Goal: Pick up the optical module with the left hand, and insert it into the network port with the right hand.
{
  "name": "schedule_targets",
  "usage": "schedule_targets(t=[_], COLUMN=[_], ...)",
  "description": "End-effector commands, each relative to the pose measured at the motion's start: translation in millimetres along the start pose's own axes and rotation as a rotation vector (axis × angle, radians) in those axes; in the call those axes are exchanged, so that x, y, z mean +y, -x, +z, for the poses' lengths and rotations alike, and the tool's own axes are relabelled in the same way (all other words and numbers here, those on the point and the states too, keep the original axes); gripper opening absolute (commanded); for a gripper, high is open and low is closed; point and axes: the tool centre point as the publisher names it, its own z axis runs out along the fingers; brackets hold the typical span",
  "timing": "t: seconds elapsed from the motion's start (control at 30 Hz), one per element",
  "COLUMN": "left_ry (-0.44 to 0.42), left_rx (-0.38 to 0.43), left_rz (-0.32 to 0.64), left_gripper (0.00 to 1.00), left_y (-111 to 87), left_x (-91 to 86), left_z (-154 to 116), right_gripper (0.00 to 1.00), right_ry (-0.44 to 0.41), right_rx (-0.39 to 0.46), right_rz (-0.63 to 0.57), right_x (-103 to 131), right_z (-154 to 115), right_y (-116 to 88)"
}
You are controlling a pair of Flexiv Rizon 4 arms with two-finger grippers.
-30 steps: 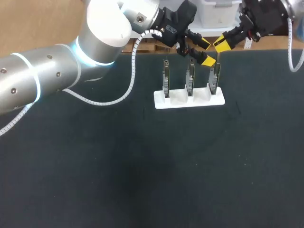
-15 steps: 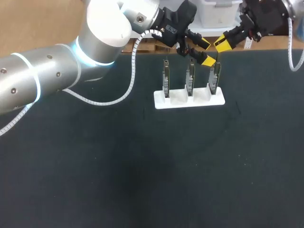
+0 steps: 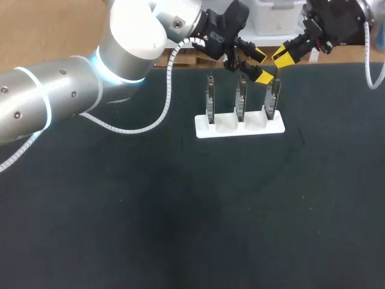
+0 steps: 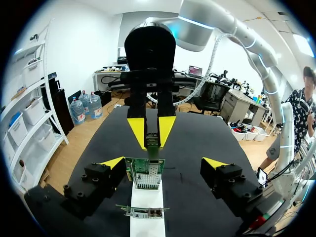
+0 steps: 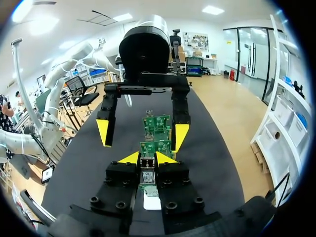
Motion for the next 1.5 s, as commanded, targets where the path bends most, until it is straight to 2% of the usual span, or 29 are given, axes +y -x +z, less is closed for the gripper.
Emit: schedule_targets(t=[0.03,0.33,0.43,0.5,0.53,1.0,1.2,1.5], left_ry=[-0.005,-0.005,-0.005,-0.005,-0.005,-0.005,-0.005,-0.005], left_rx=[0.005,0.005,0.005,0.005,0.005,0.005,0.005,0.005], left_rz=[0.000,0.000,0.000,0.000,0.000,0.000,0.000,0.000], left_gripper=[1.00,1.00,1.00,1.00,1.00,1.00,1.00,1.00], left_y=[1.2,1.2,1.2,1.2,1.2,1.2,1.2,1.2], left_x=[2.7,2.7,2.7,2.7,2.7,2.7,2.7,2.7], left_z=[0.2,0.2,0.2,0.2,0.2,0.2,0.2,0.2], right_gripper=[0.00,0.00,0.09,0.48,1.00,1.00,1.00,1.00], right_ry=[0.014,0.024,0.023,0.021,0.017,-0.006,-0.030,-0.076], right_rx=[0.004,0.016,0.017,0.019,0.020,-0.004,-0.019,-0.019], right_rz=[-0.001,-0.004,-0.005,-0.003,-0.003,0.008,0.016,0.028], right_x=[-6.6,-5.9,-5.4,-5.1,-4.8,-1.9,-2.6,-2.0], right_z=[0.6,2.8,2.7,2.6,2.4,-3.9,-14.9,-33.8], right_y=[-2.9,-4.5,-4.1,-4.1,-4.2,0.1,2.6,-4.7])
